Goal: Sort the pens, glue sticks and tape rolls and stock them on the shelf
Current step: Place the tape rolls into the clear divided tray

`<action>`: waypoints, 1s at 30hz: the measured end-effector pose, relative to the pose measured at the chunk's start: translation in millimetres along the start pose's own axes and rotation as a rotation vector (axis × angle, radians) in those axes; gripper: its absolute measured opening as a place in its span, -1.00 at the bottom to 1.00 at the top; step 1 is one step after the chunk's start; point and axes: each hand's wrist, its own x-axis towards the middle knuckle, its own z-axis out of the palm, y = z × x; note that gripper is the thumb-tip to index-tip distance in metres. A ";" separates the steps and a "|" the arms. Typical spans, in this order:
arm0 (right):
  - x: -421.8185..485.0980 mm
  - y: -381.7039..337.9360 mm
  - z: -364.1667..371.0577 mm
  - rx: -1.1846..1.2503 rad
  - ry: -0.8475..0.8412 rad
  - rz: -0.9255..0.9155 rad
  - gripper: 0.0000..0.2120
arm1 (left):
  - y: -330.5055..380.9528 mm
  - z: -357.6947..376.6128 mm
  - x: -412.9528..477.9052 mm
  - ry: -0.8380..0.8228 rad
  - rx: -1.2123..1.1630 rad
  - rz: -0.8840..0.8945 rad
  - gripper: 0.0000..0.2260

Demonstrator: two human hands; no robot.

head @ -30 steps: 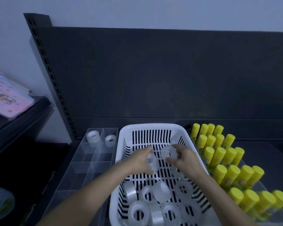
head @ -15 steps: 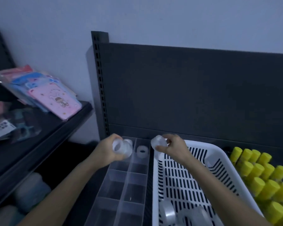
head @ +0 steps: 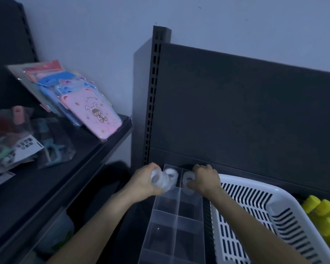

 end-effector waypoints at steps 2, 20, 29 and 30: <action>0.1 -1.4 1.9 -0.041 -0.001 -0.011 -0.64 | -1.3 0.4 4.0 -0.013 0.024 0.001 -0.69; -42.8 -20.2 -20.4 0.652 -0.171 -0.379 -0.54 | 0.4 1.2 4.5 -0.119 -0.043 0.031 -0.57; -38.4 -48.9 2.0 0.090 -0.198 -0.380 -0.69 | -26.8 -16.8 -18.2 -0.042 -0.102 -0.065 -0.65; -38.9 -51.0 5.0 0.025 -0.166 -0.406 -0.70 | -28.5 -16.7 -19.0 -0.046 -0.118 -0.068 -0.65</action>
